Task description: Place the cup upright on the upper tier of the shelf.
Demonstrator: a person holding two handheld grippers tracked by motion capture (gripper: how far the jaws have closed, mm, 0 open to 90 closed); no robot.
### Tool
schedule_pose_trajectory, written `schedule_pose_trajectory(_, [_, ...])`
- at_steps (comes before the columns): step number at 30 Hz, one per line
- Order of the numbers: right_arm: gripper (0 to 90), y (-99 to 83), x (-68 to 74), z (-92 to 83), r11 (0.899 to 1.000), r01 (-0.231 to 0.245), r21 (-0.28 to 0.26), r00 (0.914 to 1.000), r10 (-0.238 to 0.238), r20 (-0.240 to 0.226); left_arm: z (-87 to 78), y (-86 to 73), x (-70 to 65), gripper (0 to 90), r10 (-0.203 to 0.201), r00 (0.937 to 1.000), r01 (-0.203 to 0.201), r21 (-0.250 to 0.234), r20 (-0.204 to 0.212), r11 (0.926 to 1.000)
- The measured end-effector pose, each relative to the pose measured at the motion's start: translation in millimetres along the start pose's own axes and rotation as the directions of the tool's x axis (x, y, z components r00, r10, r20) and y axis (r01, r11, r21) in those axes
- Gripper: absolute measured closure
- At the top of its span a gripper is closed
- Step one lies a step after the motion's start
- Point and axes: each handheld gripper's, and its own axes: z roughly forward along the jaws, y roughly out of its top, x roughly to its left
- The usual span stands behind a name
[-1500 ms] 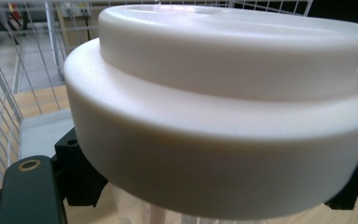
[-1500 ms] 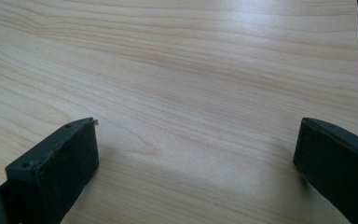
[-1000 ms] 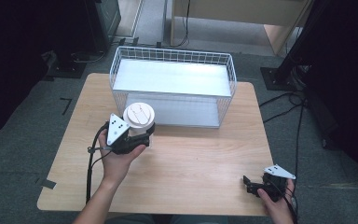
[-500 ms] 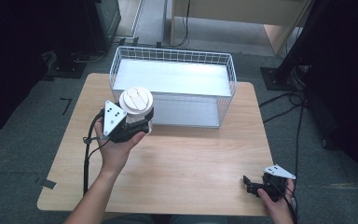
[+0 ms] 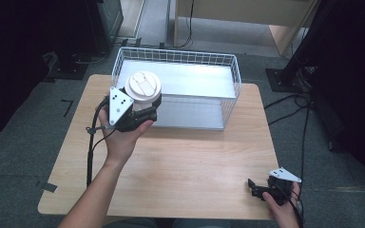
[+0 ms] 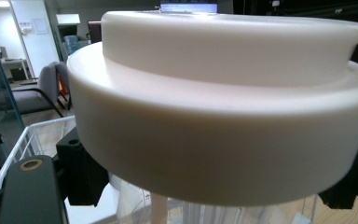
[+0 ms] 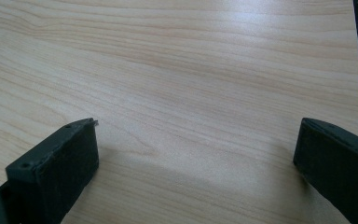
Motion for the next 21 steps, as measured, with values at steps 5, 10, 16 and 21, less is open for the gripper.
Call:
schedule_pose_trajectory(5, [0.0, -0.1, 0.2, -0.2, 1.0, 0.005, 0.001, 0.9999, -0.005, -0.013, 9.3, 9.2, 0.8, 15.9, 0.008, 1.0, -0.008, 0.003, 0.001, 1.0])
schedule_pose_trajectory(10, [0.0, 0.0, 0.7, -0.2, 1.0, 0.005, 0.005, 0.9999, -0.005, -0.011, 24.6, 21.3, 2.7, 15.9, 0.013, 0.9998, -0.013, -0.008, -0.012, 0.9999])
schedule_pose_trajectory(16, [0.0, 0.0, 0.6, -0.1, 1.0, 0.006, 0.004, 0.9999, -0.006, -0.011, 42.6, 28.0, 7.7, 15.9, 0.003, 0.9997, -0.004, -0.017, -0.026, 0.9999])
schedule_pose_trajectory(21, [0.0, 0.0, 0.7, -0.2, 1.0, 0.006, 0.005, 0.9999, -0.006, -0.011, 67.5, 32.0, 12.7, 15.9, -0.001, 0.9992, 0.001, -0.003, -0.041, 1.0])
